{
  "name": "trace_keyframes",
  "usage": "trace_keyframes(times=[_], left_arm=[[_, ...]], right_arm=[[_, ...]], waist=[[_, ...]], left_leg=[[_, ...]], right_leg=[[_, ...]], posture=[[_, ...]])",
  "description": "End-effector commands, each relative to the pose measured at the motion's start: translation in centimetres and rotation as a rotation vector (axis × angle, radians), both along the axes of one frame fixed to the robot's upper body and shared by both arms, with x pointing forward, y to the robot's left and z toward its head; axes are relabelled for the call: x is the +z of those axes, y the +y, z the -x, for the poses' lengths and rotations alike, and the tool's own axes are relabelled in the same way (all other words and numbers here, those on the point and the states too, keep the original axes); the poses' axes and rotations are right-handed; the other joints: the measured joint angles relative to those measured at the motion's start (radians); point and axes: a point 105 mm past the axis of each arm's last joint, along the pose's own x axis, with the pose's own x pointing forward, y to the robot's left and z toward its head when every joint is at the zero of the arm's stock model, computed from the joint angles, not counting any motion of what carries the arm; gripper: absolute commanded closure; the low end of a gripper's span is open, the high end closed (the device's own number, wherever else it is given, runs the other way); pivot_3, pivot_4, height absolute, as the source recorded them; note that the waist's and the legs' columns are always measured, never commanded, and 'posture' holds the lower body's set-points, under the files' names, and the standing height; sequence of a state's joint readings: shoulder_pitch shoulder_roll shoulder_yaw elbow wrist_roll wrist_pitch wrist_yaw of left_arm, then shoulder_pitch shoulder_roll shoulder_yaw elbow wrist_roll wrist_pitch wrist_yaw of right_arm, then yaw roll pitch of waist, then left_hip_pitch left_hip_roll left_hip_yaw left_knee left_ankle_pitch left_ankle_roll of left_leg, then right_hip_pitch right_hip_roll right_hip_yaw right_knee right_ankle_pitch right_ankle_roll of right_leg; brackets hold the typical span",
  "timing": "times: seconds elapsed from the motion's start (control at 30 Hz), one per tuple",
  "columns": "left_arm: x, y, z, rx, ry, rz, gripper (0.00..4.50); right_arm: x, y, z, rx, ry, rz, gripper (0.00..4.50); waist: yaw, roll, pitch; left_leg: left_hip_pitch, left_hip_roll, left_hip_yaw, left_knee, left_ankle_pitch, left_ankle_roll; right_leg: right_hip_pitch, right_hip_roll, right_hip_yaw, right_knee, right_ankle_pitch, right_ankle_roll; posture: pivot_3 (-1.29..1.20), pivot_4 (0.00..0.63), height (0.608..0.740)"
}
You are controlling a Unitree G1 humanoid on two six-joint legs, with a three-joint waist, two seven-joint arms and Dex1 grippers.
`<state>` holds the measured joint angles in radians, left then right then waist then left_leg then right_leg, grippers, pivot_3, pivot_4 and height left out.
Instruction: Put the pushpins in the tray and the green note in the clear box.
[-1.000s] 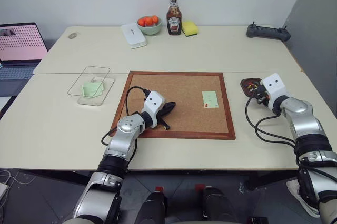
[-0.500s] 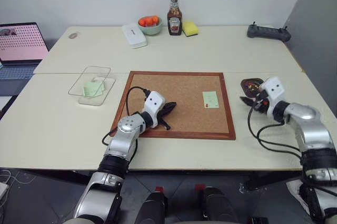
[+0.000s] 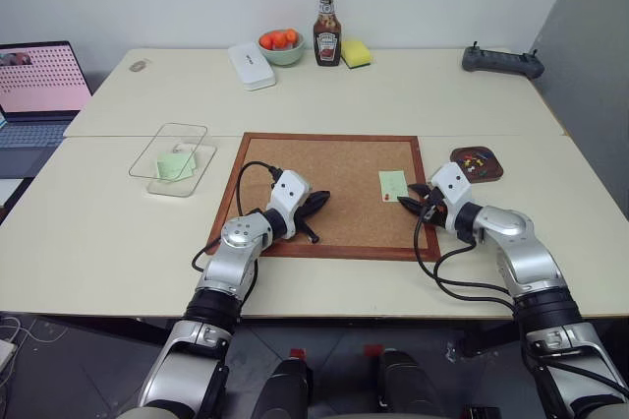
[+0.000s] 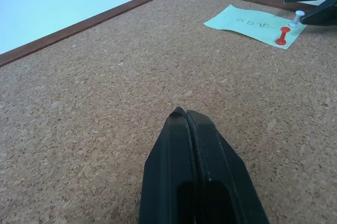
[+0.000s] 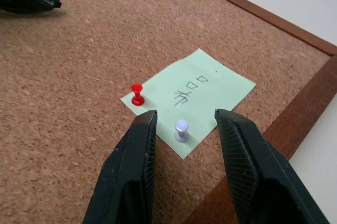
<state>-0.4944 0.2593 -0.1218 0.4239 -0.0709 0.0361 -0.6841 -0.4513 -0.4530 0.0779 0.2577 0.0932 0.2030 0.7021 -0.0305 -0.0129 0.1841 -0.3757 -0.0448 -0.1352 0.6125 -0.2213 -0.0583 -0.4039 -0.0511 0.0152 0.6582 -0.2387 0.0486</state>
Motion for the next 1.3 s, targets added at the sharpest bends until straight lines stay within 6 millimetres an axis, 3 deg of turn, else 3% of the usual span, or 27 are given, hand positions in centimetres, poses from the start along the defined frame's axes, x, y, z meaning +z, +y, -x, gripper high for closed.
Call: trace_keyframes(times=[0.03, 0.3, 1.0, 1.2, 1.3], left_arm=[[-1.7, -0.1, 0.5, -0.002, 0.057, -0.023, 4.5], [-1.7, -0.2, 0.5, -0.005, 0.056, -0.019, 4.5], [-1.9, -0.7, 0.8, -0.014, 0.058, -0.023, 4.5], [-1.9, -0.8, 0.8, -0.02, 0.06, -0.026, 4.5], [-1.9, -0.8, 0.8, -0.025, 0.061, -0.028, 4.5]], right_arm=[[1.4, 0.1, -0.3, 0.005, -0.059, -0.007, 3.06], [1.4, 0.3, 0.4, 0.028, -0.057, -0.03, 4.47], [5.1, 0.7, 0.9, 0.041, -0.134, -0.197, 4.47], [6.2, -1.2, 0.7, -0.039, -0.164, -0.204, 4.47], [6.6, -4.7, -0.3, -0.169, -0.211, -0.092, 4.47]], waist=[[0.0, 0.0, 0.0], [0.0, 0.0, 0.0], [0.001, 0.0, 0.0], [0.001, 0.0, 0.0], [0.001, 0.0, 0.0]], left_leg=[[0.0, 0.0, 0.0, 0.0, 0.0, 0.0], [0.0, 0.0, 0.0, 0.0, 0.0, 0.0], [0.0, 0.0, 0.0, 0.0, 0.0, 0.0], [0.0, 0.0, 0.0, 0.0, 0.0, 0.0], [0.0, 0.0, 0.0, 0.0, 0.0, 0.0]], right_leg=[[0.0, 0.0, 0.0, 0.0, 0.0, 0.0], [0.0, 0.0, 0.0, 0.0, 0.0, 0.0], [0.0, 0.0, 0.0, 0.0, 0.0, 0.0], [0.0, 0.0, 0.0, 0.0, 0.0, 0.0], [0.0, 0.0, 0.0, 0.0, 0.0, 0.0]], posture=[[0.0, 0.15, 0.74], [0.0, 0.15, 0.74], [0.0, 0.15, 0.74], [0.0, 0.15, 0.74], [0.0, 0.15, 0.74]])
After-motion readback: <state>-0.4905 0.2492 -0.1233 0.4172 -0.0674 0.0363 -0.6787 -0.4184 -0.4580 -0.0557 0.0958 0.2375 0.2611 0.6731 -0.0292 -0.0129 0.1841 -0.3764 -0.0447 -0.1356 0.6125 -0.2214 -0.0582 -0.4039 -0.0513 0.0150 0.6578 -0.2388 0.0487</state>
